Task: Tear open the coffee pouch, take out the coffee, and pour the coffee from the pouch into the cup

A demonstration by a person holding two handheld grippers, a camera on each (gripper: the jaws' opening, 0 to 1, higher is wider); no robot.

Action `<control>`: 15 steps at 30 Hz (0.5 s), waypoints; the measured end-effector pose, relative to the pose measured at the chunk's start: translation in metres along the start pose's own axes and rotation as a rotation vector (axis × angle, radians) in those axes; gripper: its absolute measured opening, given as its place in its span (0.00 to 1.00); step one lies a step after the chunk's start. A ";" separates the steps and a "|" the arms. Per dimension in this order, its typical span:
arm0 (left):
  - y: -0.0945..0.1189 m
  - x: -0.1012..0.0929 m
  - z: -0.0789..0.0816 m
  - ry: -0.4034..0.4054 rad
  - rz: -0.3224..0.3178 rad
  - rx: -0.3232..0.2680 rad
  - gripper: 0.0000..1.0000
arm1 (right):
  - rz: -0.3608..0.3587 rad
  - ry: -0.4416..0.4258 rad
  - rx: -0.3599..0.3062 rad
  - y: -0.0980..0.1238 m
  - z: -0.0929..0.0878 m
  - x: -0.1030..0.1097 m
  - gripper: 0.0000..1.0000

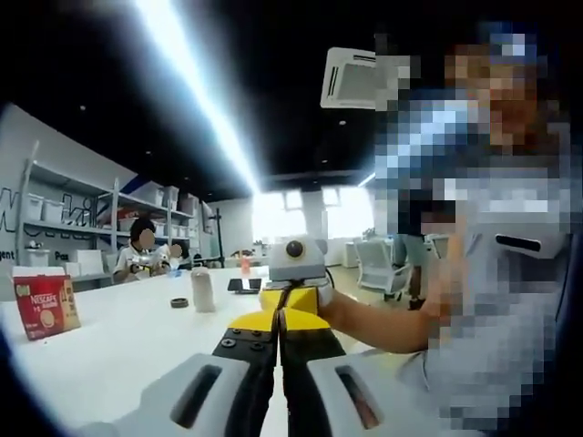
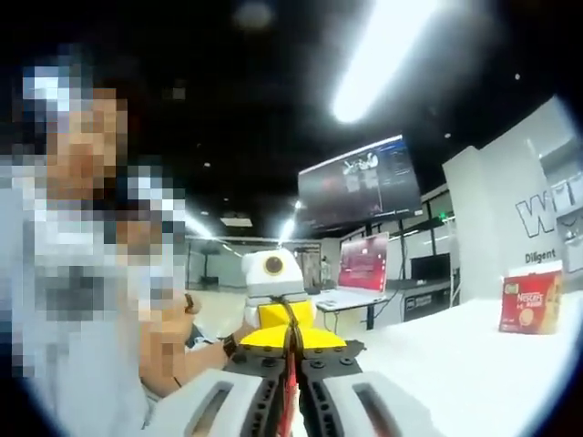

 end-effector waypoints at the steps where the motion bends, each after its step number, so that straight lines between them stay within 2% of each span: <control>1: 0.000 0.000 0.000 0.001 0.001 0.000 0.03 | -0.001 0.005 0.002 0.000 0.000 0.000 0.04; 11: 0.000 0.002 -0.002 0.008 0.001 0.003 0.03 | -0.003 0.018 0.003 0.001 -0.004 -0.001 0.06; 15: 0.001 0.001 0.000 0.010 -0.002 0.001 0.03 | 0.007 0.008 0.005 0.001 -0.003 -0.001 0.04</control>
Point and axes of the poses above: the point that each gripper's makers call its tool centre point, and the gripper's own axes: y roughly backward along the fingers, x roughly to its left, z roughly out of its top, the point moved 7 cm from there along y, roughly backward along the fingers, and after that the axes turned 3 degrees about z, right-handed, at the moved point
